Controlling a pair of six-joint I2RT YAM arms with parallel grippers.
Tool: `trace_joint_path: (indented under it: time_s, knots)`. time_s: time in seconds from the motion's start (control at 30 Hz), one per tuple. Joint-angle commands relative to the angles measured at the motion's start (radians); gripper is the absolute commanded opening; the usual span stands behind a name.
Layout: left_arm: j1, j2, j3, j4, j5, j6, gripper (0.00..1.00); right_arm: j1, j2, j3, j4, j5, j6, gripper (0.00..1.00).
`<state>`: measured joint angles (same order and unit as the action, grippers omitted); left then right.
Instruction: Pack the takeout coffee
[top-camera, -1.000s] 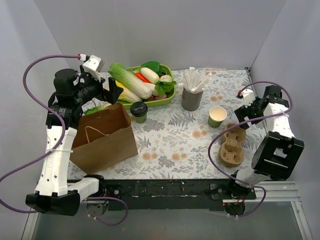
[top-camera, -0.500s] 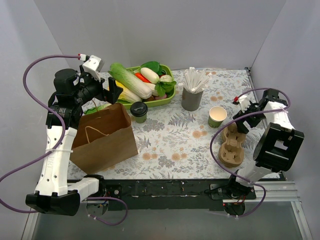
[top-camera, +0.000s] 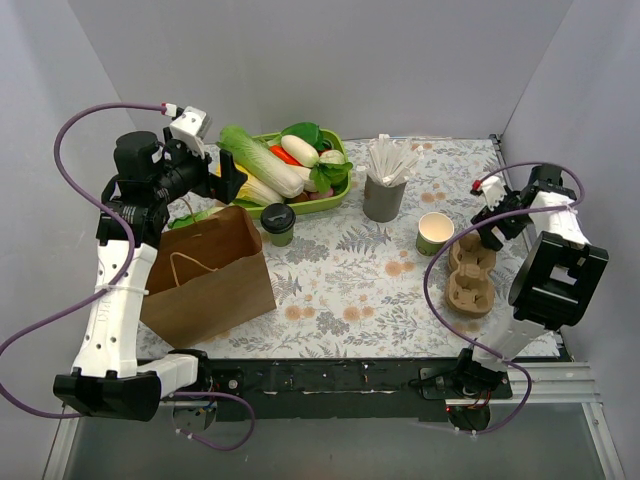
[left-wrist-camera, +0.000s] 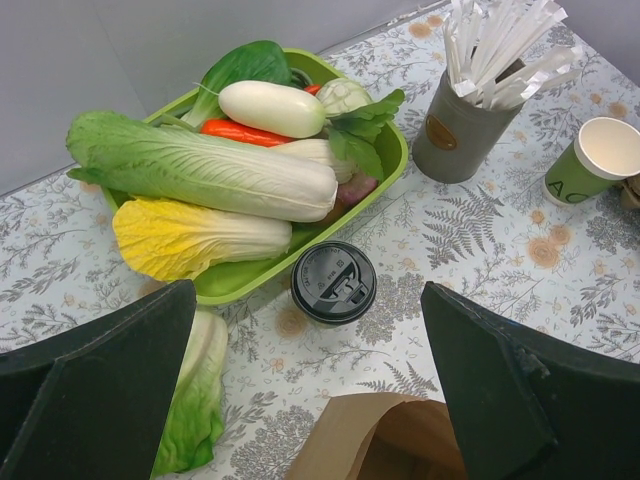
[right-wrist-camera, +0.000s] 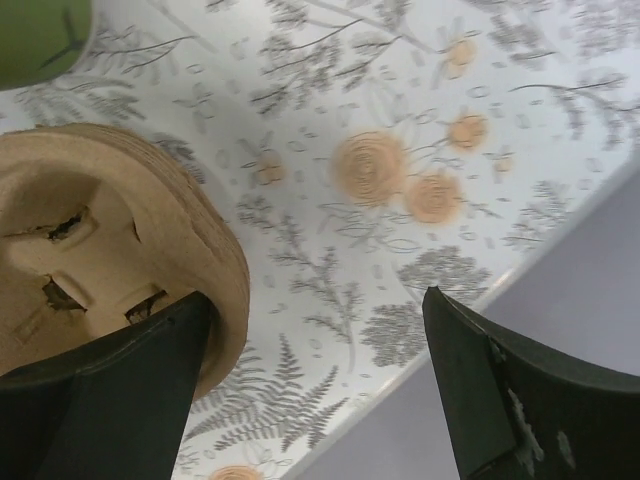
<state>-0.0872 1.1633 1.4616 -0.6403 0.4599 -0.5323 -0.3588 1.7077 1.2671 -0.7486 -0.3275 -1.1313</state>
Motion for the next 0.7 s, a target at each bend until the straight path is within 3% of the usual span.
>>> trace_joint_path:
  time_s: [0.0,0.3,0.53,0.67]
  knots:
    - [0.004,-0.007,0.031,0.002,0.0,-0.001,0.98,-0.008,0.024,0.083,0.138,0.041,-0.012,0.93]
    - [0.006,0.01,0.042,0.004,0.009,-0.006,0.98,-0.009,0.153,0.25,0.157,0.028,0.194,0.92]
    - [0.006,0.004,0.023,0.03,0.023,-0.029,0.98,-0.008,-0.057,0.215,0.085,-0.033,0.447,0.92]
    - [0.006,0.006,0.011,0.042,0.037,-0.037,0.98,-0.008,-0.115,0.203,-0.075,-0.033,0.616,0.88]
